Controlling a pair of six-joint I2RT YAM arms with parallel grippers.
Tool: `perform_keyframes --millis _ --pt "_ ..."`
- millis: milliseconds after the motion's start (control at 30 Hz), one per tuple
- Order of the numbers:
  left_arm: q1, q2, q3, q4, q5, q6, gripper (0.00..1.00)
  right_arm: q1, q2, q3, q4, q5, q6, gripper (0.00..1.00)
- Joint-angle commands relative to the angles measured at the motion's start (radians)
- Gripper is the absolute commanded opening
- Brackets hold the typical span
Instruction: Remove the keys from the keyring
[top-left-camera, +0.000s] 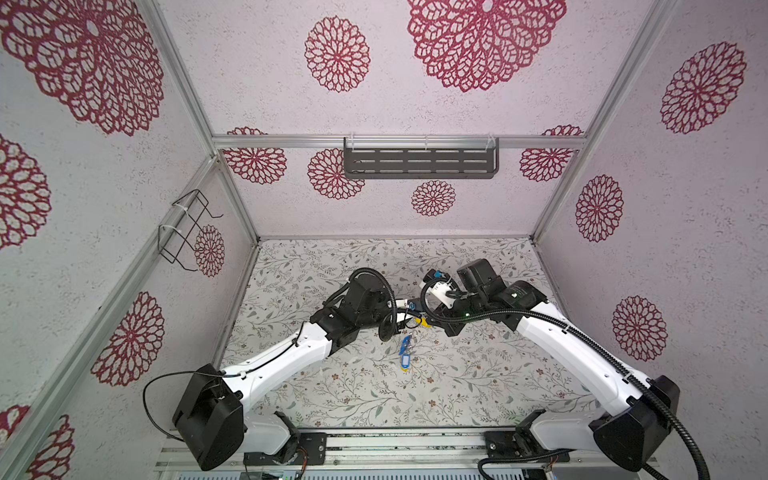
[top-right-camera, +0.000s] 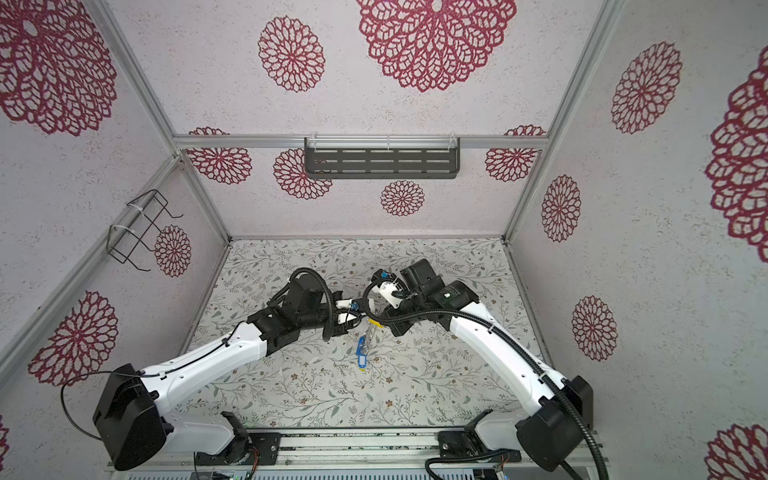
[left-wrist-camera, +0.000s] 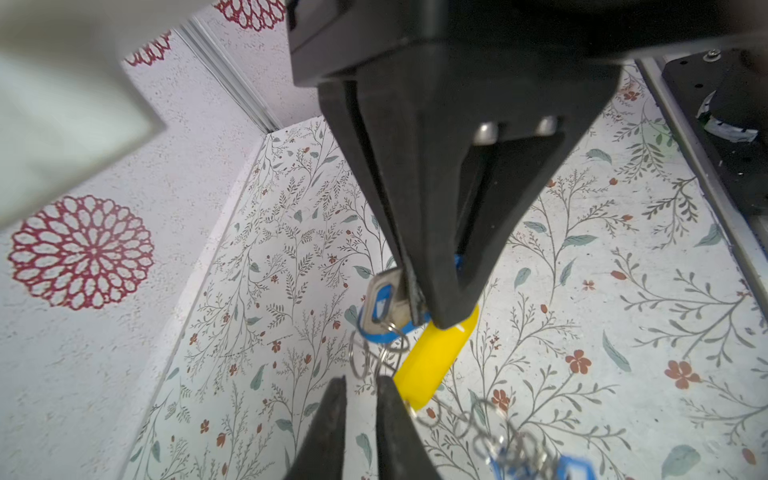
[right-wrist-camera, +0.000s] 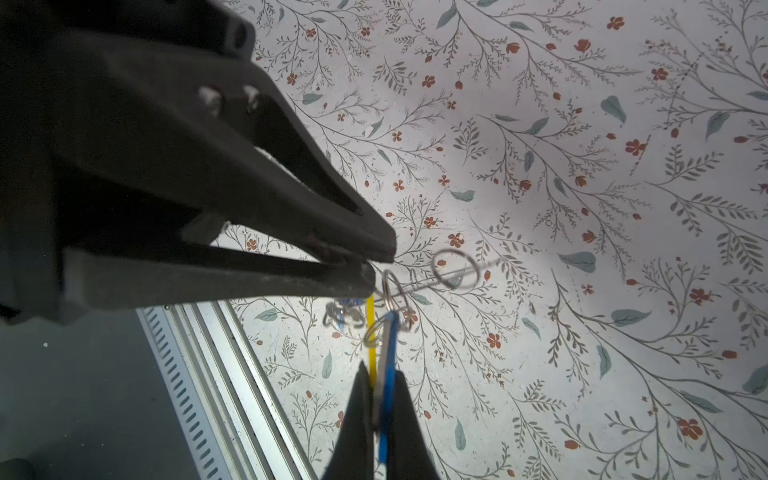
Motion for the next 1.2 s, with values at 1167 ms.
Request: perform_keyframes --millis 1167 --pt "-0.038 0.078 0.020 0.030 0.054 -0.063 0.09 0.008 -0.097 -0.053 0.230 -0.039 0.014 0.00"
